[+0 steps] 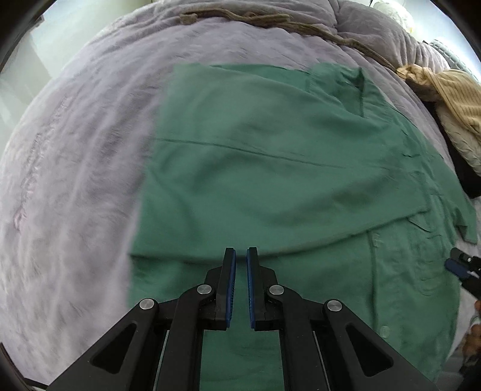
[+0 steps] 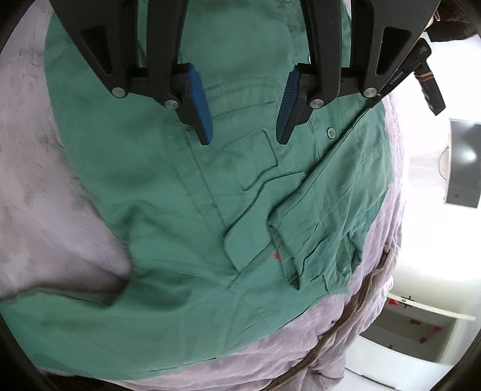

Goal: Fold large clothes

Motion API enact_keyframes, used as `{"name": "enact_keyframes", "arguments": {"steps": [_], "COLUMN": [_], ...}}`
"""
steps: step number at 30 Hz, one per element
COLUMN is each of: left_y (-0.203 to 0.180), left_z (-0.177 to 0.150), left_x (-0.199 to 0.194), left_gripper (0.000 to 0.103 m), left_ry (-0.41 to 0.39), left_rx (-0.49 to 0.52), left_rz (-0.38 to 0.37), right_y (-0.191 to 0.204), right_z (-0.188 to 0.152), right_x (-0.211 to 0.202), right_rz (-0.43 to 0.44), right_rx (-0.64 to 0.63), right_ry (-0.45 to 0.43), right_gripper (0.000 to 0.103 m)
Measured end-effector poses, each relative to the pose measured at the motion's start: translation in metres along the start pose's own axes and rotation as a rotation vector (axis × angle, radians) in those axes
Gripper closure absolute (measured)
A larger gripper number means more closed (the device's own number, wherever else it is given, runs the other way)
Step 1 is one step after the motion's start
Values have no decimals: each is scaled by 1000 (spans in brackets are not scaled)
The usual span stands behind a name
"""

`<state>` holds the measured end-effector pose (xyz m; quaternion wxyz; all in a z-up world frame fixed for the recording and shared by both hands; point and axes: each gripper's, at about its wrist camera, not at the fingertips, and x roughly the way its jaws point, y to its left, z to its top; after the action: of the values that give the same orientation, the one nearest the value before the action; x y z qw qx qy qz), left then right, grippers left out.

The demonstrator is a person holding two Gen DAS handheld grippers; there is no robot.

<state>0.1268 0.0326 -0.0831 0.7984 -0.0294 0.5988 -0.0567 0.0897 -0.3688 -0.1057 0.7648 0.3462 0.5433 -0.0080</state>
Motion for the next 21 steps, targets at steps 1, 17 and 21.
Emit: {"name": "enact_keyframes", "arguments": {"steps": [1,17,21], "left_y": [-7,-121,-141], "left_z": [-2,9,10], "left_x": [2,28,41], "left_gripper": [93,1,1], "left_ry": [11,34,81], "left_rx": [-1,63,48], "left_rz": [-10,-33,-55], "right_y": [-3,-97,-136], "right_z": [-1,32,46], "right_x": [-3,-66,-87], "right_rz": [3,-10,-23], "right_rx": [1,143,215], "right_ry": [-5,-164,-230], "right_gripper": [50,37,37]}}
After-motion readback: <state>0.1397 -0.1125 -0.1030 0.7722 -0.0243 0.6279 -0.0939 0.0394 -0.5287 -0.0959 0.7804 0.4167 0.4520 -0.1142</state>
